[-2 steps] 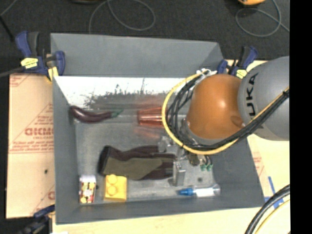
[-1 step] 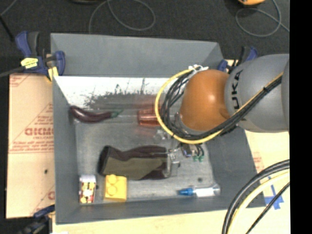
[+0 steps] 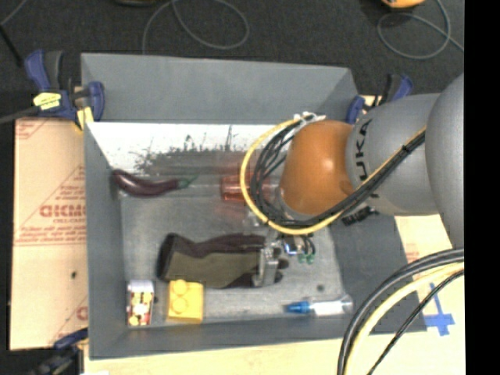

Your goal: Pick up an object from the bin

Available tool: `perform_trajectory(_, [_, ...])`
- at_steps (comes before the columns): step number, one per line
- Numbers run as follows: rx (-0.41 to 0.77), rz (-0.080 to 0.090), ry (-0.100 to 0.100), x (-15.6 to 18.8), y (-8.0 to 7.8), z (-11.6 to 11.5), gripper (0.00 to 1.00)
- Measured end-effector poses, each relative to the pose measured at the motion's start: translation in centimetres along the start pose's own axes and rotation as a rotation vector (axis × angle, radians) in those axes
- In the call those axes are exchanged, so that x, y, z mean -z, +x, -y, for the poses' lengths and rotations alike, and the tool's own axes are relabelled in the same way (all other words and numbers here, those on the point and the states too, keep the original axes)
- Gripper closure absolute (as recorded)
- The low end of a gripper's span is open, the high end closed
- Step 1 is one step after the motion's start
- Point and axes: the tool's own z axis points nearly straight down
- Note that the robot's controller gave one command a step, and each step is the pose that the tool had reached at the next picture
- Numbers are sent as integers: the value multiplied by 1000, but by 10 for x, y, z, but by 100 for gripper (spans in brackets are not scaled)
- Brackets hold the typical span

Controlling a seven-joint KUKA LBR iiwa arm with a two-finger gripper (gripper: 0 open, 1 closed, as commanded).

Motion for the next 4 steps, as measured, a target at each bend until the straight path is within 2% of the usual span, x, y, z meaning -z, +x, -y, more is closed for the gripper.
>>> perform_trajectory(1, [58, -1, 0, -24, 6, -2, 0])
perform_trajectory(2, [-1, 1, -1, -31, 0, 2, 0])
perform_trajectory(3, [-312, 6, -1, -34, -18, 6, 100])
perform_trajectory(4, [-312, 6, -1, -34, -18, 6, 100])
